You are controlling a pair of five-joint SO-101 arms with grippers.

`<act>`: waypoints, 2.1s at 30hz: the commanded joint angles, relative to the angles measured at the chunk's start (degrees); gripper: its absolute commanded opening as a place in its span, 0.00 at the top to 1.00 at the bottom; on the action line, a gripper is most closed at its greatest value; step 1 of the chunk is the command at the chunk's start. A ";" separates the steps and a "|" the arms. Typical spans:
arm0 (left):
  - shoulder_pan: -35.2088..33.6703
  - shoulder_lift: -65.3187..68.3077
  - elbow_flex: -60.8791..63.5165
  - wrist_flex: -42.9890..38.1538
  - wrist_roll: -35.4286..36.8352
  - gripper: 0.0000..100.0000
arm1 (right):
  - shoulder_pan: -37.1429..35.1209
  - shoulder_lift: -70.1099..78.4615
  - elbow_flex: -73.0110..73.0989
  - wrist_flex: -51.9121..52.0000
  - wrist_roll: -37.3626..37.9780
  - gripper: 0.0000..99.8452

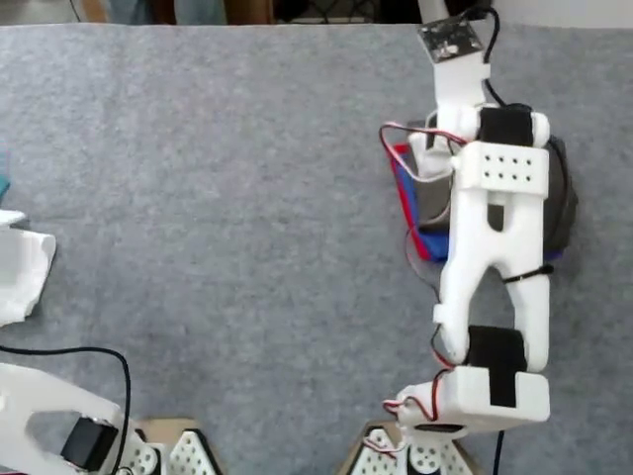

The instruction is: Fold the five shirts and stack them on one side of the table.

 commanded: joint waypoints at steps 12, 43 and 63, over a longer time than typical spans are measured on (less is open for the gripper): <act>24.75 -31.30 -1.54 0.53 2.29 0.97 | -2.02 -3.21 -0.13 2.11 -0.26 0.89; 85.41 -59.08 84.97 0.35 -2.20 0.71 | -4.13 -3.21 -0.57 2.11 -0.62 0.89; 16.75 -43.08 114.24 -38.33 -2.02 0.71 | -42.73 22.99 -9.71 6.51 -18.81 0.65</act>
